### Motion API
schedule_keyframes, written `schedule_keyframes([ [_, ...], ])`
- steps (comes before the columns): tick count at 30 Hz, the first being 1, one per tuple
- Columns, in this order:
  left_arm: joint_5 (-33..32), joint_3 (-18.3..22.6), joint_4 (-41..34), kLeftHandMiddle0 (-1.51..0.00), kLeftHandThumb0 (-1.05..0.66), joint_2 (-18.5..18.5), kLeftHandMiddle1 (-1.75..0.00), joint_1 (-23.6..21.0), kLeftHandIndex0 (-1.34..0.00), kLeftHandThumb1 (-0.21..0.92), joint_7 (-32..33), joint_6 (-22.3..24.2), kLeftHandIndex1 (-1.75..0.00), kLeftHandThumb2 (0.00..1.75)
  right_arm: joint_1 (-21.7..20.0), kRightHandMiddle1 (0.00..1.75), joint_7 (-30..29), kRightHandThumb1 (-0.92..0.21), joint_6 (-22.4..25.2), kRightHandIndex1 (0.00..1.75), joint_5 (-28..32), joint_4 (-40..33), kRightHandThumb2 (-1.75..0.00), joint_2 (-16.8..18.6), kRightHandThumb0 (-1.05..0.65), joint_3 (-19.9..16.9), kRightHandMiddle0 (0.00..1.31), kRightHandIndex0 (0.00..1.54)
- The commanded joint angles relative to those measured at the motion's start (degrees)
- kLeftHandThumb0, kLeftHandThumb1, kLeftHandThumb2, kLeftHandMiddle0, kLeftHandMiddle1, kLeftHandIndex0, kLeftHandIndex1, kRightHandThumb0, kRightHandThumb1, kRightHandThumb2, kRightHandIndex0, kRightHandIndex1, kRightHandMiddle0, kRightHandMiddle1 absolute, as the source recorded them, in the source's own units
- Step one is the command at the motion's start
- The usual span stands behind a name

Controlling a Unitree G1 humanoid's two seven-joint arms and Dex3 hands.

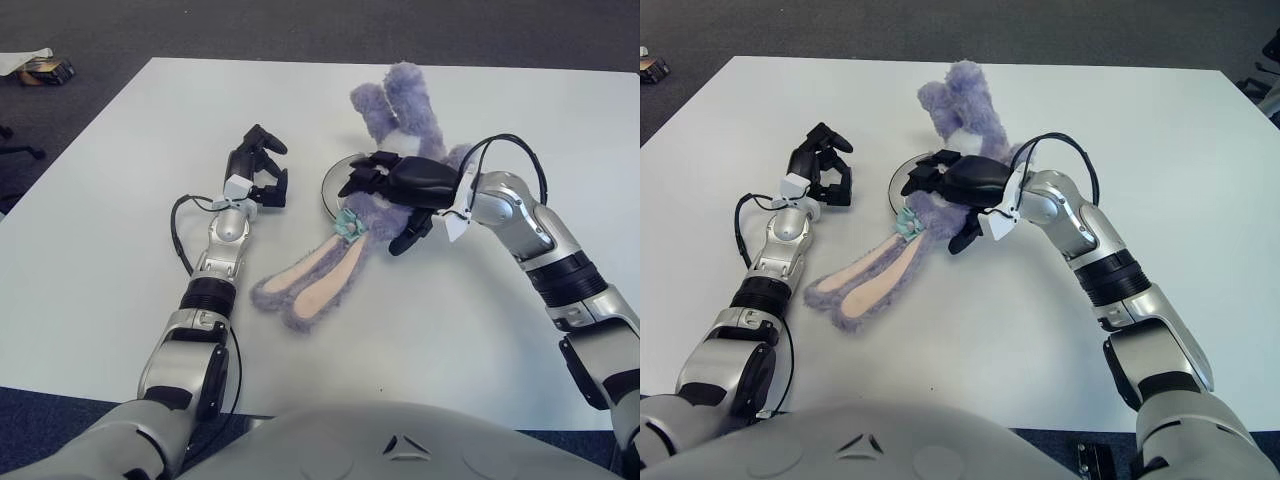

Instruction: Put the doll into the plate.

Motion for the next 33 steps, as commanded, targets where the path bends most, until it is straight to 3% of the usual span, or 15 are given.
schedule_keyframes([
  [1, 0.19, -0.48, 2.54, -0.76, -0.02, -0.81, -1.75, 4.72, -0.47, 0.16, 0.0, 0.57, -1.74, 1.51, -0.12, 0.64, 1.34, -0.87, -0.94, 0.06, 1.16, 2.22, -0.27, -1.24, -0.92, 0.11, 0.0, 0.01],
  [5, 0.09, -0.46, 2.31, -0.76, -0.02, -0.91, -1.75, 4.81, -0.47, 0.16, -0.09, 0.75, -1.73, 1.51, -1.44, 0.63, 1.9, -0.87, -3.41, 0.06, 3.23, 4.19, -0.27, -1.83, -0.91, -0.15, 0.0, 0.02],
  [8, -0.15, -0.41, 2.19, -0.76, -0.02, -0.99, -1.75, 4.86, -0.47, 0.17, -0.36, 0.86, -1.72, 1.5, -3.0, 0.53, 2.8, -0.89, -6.08, 0.06, 5.77, 6.47, -0.28, -2.24, -0.93, -0.5, 0.0, 0.01],
  [16, -0.6, -0.32, 1.95, -0.75, -0.02, -1.16, -1.75, 4.98, -0.48, 0.17, -0.83, 1.23, -1.71, 1.49, -7.37, 0.33, 12.47, -0.92, -8.18, 0.04, 19.51, 14.14, -0.29, -0.97, -0.96, -0.7, 0.0, 0.0],
  [20, -0.75, -0.37, 1.84, -0.76, -0.02, -1.11, -1.75, 4.99, -0.48, 0.17, -1.26, 1.65, -1.71, 1.49, -10.96, 0.34, 22.5, -0.87, -5.49, 0.05, 33.53, 21.59, -0.28, 0.43, -0.89, -4.62, 0.0, 0.03],
  [25, -0.69, -0.42, 1.82, -0.77, -0.02, -1.06, -1.75, 5.01, -0.5, 0.15, -1.16, 1.73, -1.69, 1.51, -12.68, 0.48, 26.64, -0.72, -3.27, 0.05, 37.33, 23.57, -0.43, 0.83, -0.82, -6.86, 0.0, 0.09],
  [31, -0.1, -0.58, 2.22, -0.78, -0.02, -0.99, -1.75, 4.86, -0.53, 0.14, -0.49, 2.11, -1.67, 1.52, -16.16, 0.69, 31.36, -0.44, 6.21, 0.08, 41.64, 22.64, -0.71, 1.21, -0.76, -9.91, 0.0, 0.14],
  [33, 0.01, -0.65, 2.33, -0.78, -0.02, -0.95, -1.75, 4.84, -0.53, 0.14, -0.53, 2.21, -1.67, 1.52, -17.1, 0.72, 33.49, -0.4, 10.64, 0.08, 43.68, 22.85, -0.74, 1.0, -0.75, -11.16, 0.0, 0.14],
])
